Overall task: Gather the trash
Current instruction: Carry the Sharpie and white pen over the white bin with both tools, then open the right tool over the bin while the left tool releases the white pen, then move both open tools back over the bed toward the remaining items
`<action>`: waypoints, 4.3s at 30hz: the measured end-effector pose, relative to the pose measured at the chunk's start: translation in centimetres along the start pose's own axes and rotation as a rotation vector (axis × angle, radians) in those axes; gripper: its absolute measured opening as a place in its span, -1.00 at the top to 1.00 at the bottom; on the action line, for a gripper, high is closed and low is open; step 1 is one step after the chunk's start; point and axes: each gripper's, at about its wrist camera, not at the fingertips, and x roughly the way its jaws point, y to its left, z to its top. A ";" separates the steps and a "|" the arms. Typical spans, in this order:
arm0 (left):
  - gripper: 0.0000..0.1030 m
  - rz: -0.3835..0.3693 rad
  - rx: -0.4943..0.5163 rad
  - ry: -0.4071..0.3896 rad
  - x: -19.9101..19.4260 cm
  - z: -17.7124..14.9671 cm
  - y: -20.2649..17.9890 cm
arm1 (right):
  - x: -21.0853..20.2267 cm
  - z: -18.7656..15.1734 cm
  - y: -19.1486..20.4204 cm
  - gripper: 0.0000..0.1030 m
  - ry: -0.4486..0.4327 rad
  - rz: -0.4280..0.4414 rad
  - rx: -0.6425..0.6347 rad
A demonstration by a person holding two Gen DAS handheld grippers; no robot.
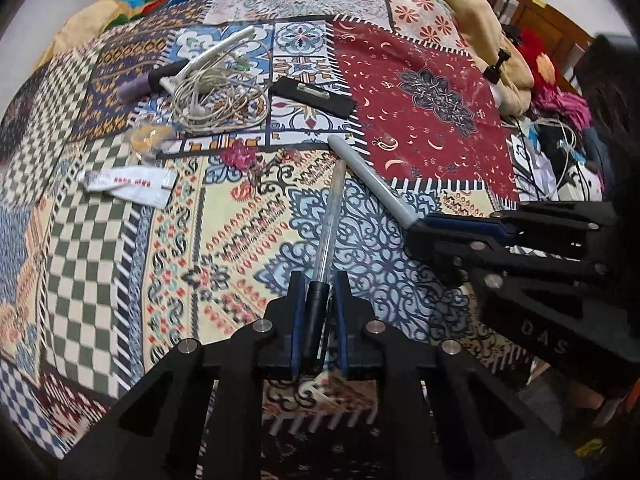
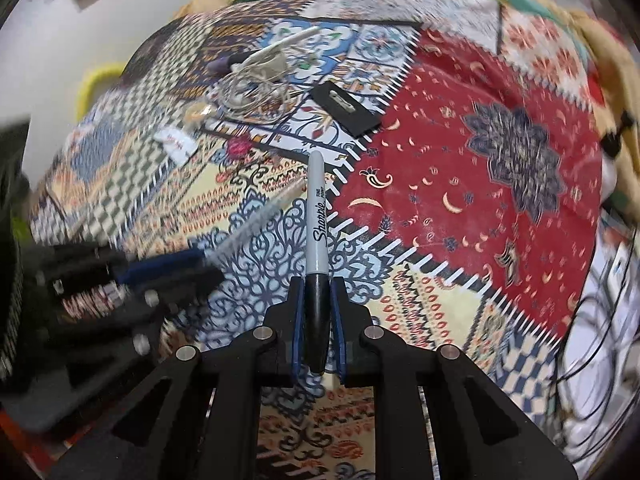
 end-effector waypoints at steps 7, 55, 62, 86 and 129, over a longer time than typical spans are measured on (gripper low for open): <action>0.76 -0.010 -0.088 -0.003 -1.7 -1.4 -0.2 | -2.3 0.1 0.9 0.77 -0.051 0.004 0.033; 0.76 0.436 -0.642 -0.396 -36.3 -29.6 16.8 | -15.9 -9.4 34.8 0.77 -0.209 0.307 -0.475; 0.76 0.469 -0.741 -0.314 -34.7 -34.8 20.9 | -11.9 -11.7 40.2 0.77 -0.088 0.340 -0.572; 0.76 0.384 -1.026 0.030 -19.2 -43.4 32.7 | 7.9 -14.8 48.4 0.75 0.317 0.265 -0.698; 0.56 0.539 -0.736 -0.423 -39.7 -31.9 15.8 | -16.8 -9.2 34.5 0.08 -0.245 0.332 -0.519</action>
